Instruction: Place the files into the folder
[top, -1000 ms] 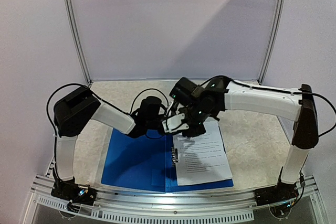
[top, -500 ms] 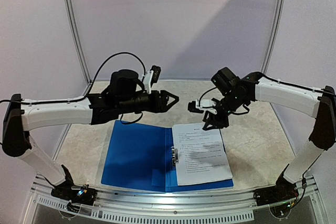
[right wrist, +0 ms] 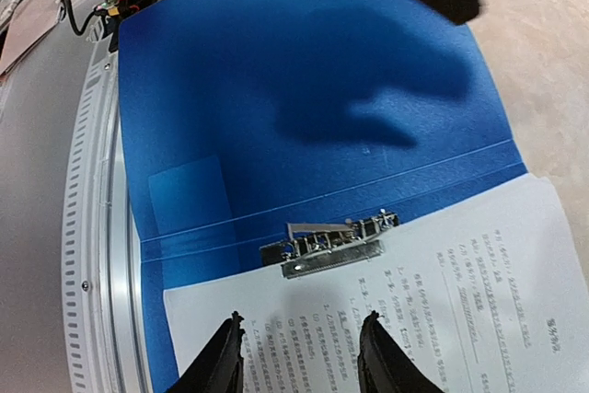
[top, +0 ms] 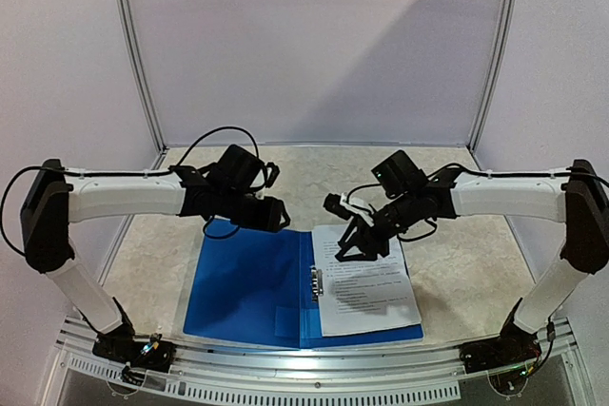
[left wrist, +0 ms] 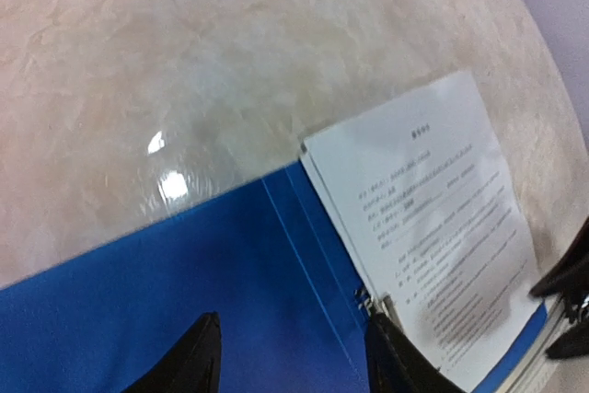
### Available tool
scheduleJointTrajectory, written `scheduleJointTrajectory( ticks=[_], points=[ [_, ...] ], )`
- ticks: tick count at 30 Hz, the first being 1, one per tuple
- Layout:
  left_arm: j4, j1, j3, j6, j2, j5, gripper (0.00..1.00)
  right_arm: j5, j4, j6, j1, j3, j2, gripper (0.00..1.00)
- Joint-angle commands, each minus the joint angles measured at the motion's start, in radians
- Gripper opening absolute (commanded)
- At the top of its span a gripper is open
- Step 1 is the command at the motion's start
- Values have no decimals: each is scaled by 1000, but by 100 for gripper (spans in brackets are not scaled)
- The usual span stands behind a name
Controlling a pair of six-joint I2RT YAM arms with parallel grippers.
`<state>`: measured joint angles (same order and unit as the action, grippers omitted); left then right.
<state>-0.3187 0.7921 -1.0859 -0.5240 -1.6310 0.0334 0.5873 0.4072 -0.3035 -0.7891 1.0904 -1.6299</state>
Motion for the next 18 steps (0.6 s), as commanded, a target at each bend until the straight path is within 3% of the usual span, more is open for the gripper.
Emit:
scheduleJointTrajectory(
  ticks=[1,8,18],
  points=[
    [-30,-39,-173,43,-132,117,53,22,-41,96,-30,55,-78,42],
    [22,-80,-376,13,-347,366,45,-14,-45,106,-95,71,-148,42],
    [213,-60,-391,-79,-503,608,35,-54,-8,124,-112,168,-243,39]
  ],
)
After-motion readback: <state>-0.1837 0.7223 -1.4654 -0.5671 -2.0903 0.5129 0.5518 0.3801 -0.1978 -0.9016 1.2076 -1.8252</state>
